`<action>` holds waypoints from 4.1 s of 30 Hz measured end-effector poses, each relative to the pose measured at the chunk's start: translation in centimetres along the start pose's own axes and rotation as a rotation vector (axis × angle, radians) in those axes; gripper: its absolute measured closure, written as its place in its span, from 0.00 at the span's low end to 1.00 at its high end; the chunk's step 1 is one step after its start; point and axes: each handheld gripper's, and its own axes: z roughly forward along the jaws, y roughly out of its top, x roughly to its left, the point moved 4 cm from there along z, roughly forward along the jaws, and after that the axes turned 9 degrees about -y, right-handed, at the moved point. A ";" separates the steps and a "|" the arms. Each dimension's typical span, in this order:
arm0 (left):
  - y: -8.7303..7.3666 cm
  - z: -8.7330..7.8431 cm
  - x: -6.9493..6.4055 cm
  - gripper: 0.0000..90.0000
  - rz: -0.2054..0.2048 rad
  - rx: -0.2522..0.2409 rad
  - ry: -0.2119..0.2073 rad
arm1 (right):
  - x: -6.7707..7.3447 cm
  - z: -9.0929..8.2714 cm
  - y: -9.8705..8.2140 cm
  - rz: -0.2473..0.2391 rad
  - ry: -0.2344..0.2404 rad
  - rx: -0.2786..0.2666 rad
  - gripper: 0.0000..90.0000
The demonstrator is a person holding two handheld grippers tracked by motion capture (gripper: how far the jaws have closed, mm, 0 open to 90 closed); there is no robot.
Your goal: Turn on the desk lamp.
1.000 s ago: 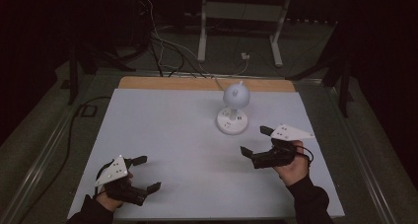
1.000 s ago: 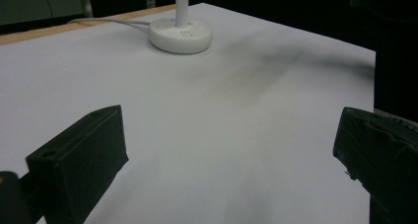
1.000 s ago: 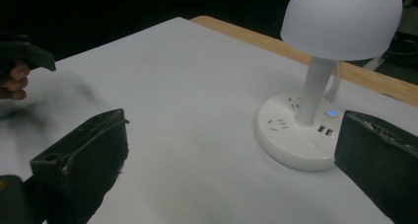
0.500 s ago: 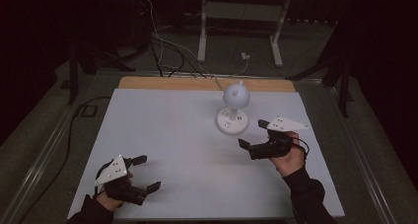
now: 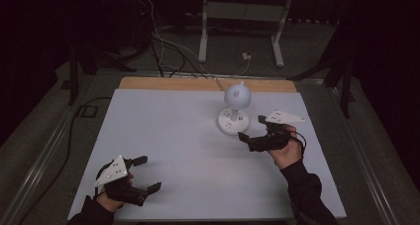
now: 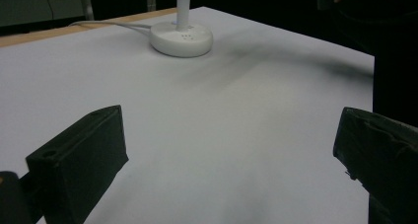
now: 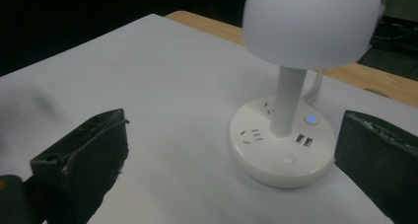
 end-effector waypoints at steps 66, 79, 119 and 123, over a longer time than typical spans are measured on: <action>0.0 0.1 0.1 0.00 -0.017 -0.003 -0.013 | -3.9 8.5 -3.1 0.151 -0.234 0.100 0.63; 0.0 0.0 0.1 0.00 -0.016 -0.004 -0.013 | -3.9 8.9 -3.5 0.096 -0.225 0.096 0.85; 0.0 0.1 0.0 0.00 -0.018 -0.005 -0.018 | -3.2 10.1 -4.9 0.050 -0.241 0.147 1.00; 0.0 0.1 0.1 0.00 -0.020 -0.004 -0.018 | -3.2 10.1 -5.0 0.054 -0.240 0.144 1.00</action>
